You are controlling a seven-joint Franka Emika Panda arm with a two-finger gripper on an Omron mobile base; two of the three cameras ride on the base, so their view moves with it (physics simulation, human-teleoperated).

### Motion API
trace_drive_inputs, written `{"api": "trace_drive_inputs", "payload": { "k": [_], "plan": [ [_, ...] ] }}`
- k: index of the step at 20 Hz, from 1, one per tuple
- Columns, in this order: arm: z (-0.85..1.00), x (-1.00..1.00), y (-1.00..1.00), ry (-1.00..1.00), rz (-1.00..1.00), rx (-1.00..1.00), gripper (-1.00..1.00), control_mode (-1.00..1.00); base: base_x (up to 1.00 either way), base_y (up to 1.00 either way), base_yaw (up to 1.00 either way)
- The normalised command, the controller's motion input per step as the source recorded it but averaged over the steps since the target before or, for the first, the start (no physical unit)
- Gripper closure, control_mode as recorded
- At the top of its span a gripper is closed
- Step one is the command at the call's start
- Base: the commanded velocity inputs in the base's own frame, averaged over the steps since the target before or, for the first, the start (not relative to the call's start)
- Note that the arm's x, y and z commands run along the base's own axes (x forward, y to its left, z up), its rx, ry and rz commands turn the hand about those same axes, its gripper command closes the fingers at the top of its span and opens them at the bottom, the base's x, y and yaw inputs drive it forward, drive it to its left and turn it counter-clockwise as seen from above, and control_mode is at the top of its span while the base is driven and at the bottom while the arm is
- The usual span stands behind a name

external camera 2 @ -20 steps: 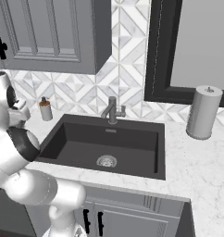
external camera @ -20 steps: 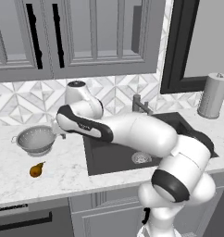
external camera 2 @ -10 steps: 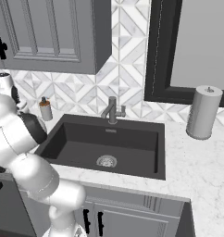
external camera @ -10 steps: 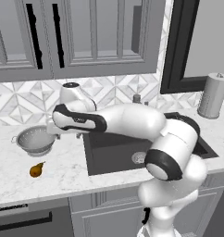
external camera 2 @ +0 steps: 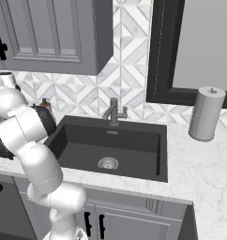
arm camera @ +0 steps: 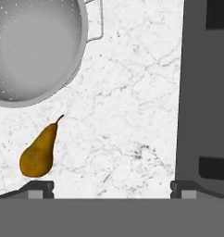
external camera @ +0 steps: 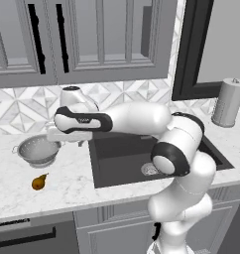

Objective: Put the colander in the sink, put the pear in the colander, and turn on the sink faucet and pour water over the colander.

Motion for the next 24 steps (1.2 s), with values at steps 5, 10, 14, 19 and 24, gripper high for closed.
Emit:
{"api": "trace_drive_inputs", "payload": {
  "k": [5,10,14,19,24],
  "plan": [
    [-0.16,0.27,0.24,0.0,0.0,0.0,-1.0,-1.0,0.0,0.0,0.0],
    [-0.29,0.18,0.08,-0.07,0.0,0.0,-1.0,-1.0,0.0,0.0,0.0],
    [-0.26,0.16,0.0,-0.07,0.0,0.0,-1.0,-1.0,0.0,0.0,0.0],
    [-0.25,0.2,0.0,-0.05,0.0,0.0,-1.0,-1.0,0.0,0.0,0.0],
    [-0.12,0.28,0.01,0.0,0.0,0.0,-1.0,-1.0,0.0,0.0,0.0]
  ]
}}
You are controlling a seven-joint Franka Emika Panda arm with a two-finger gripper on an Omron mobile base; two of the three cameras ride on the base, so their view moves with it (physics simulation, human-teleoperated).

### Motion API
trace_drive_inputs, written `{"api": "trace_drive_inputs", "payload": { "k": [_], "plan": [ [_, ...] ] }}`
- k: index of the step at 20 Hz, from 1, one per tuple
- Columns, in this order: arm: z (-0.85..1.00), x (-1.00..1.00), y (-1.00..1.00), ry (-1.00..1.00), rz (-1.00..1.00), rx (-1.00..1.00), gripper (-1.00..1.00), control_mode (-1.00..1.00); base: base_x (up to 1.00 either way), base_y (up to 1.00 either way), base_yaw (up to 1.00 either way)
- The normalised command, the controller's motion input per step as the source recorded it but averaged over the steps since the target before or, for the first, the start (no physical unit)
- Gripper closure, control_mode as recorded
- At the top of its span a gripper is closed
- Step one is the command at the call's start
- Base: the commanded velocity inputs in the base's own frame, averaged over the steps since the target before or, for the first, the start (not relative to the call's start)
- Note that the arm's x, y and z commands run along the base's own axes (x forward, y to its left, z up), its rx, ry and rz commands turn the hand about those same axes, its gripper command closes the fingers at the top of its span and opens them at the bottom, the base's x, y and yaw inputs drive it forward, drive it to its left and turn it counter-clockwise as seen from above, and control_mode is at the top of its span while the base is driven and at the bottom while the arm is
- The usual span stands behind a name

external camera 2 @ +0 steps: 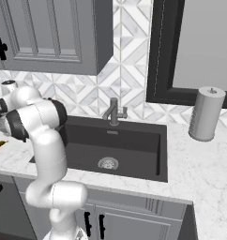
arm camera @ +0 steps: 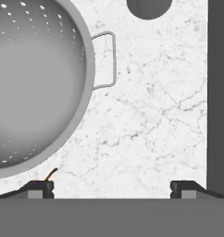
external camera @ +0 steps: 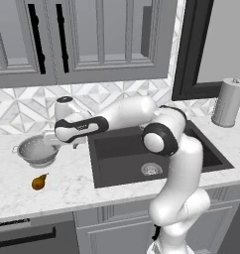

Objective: Put the colander in the sink, put the pear in the colander, and turn on the sink faucet and pour water over the colander.

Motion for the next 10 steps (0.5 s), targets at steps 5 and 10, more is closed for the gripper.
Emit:
{"api": "trace_drive_inputs", "payload": {
  "k": [5,10],
  "plan": [
    [0.0,0.23,0.1,0.0,0.0,0.0,-1.0,-1.0,0.0,0.0,0.0],
    [0.0,0.23,0.13,0.0,0.0,0.0,-1.0,-1.0,0.0,0.0,0.0]
  ]
}}
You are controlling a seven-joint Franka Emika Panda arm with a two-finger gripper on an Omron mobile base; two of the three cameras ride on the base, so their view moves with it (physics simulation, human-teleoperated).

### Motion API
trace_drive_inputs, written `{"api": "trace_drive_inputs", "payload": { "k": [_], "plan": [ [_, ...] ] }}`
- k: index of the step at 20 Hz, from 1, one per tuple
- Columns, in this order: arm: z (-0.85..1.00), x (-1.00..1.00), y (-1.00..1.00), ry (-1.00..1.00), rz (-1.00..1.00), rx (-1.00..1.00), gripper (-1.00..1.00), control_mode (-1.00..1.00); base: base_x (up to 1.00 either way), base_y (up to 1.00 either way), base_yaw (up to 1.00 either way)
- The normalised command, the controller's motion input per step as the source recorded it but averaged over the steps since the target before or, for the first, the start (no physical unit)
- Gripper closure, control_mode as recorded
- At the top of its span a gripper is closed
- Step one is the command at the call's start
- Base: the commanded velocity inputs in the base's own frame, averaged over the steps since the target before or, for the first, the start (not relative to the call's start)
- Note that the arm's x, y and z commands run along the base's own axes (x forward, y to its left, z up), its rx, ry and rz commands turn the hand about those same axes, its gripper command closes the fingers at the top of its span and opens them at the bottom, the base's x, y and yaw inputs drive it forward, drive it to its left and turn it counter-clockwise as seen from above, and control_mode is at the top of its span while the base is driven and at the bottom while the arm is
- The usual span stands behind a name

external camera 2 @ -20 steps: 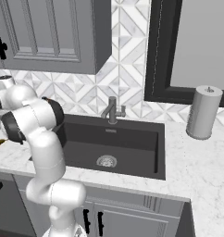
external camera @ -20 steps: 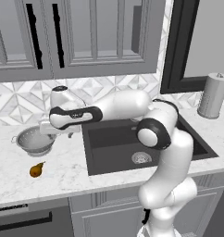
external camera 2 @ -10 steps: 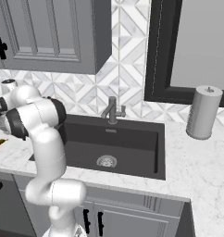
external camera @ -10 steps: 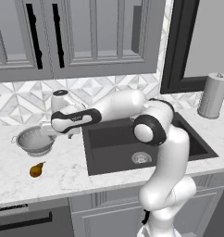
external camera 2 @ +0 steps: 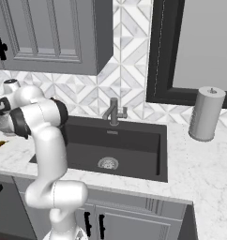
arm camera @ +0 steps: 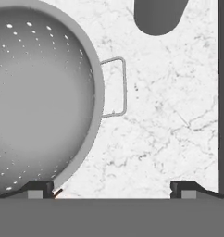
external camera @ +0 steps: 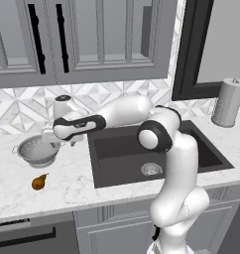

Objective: Put the colander in the sink, put the pear in the colander, and turn on the sink faucet and pour water over the colander.

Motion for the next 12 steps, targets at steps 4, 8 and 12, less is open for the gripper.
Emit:
{"api": "trace_drive_inputs", "payload": {
  "k": [4,8,12],
  "plan": [
    [-0.1,0.24,0.16,0.0,0.0,0.0,-1.0,-1.0,0.0,0.0,0.0],
    [-0.23,0.13,0.04,0.0,0.0,0.0,-1.0,-1.0,0.0,0.0,0.0],
    [-0.21,0.03,0.0,0.0,0.0,0.0,-1.0,-1.0,0.0,0.0,0.0]
  ]
}}
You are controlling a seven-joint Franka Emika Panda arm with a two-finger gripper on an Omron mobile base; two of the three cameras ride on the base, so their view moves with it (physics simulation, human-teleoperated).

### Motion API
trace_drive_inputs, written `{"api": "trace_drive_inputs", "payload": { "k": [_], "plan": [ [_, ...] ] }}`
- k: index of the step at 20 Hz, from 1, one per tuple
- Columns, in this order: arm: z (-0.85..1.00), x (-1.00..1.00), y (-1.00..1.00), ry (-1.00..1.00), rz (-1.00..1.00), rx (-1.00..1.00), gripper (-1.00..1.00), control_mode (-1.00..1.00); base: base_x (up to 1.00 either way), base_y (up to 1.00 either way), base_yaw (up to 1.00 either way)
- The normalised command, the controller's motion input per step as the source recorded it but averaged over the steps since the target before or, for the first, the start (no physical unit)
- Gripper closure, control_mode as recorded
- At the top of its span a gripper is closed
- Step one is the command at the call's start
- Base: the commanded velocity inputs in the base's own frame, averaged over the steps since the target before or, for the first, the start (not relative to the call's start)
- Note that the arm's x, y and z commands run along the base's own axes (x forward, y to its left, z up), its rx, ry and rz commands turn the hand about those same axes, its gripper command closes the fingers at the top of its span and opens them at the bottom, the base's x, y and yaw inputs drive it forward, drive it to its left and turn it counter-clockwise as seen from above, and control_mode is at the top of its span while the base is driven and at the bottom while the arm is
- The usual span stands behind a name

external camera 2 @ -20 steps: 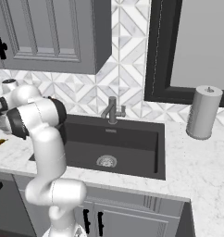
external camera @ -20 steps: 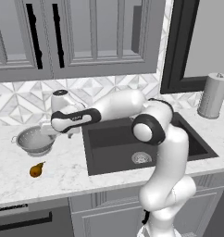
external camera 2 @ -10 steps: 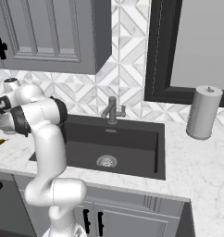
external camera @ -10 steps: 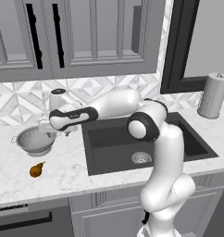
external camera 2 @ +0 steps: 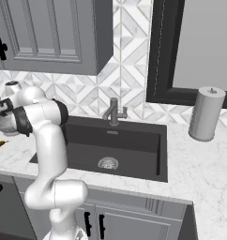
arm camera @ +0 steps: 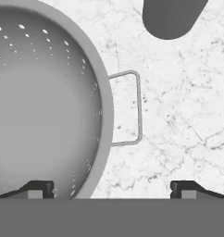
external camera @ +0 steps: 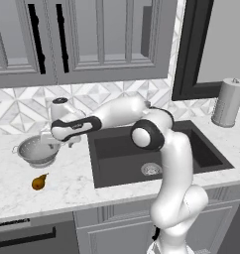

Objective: Put the colander in the sink, put the pear in the colander, and turn on the sink faucet and pour water over the colander.

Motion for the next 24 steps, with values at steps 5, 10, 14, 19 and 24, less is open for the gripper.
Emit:
{"api": "trace_drive_inputs", "payload": {
  "k": [5,10,14,19,24],
  "plan": [
    [-0.16,0.04,0.03,0.0,0.0,0.0,-1.0,-1.0,0.0,0.0,0.0],
    [-0.01,0.05,0.11,0.0,0.0,0.0,-1.0,-1.0,0.0,0.0,0.0],
    [0.0,0.11,0.11,0.0,0.0,0.0,-1.0,-1.0,0.0,0.0,0.0],
    [-0.05,0.2,0.08,0.0,0.0,0.0,-1.0,-1.0,0.0,0.0,0.0],
    [-0.14,0.17,0.12,0.0,0.0,0.0,-1.0,-1.0,0.0,0.0,0.0]
  ]
}}
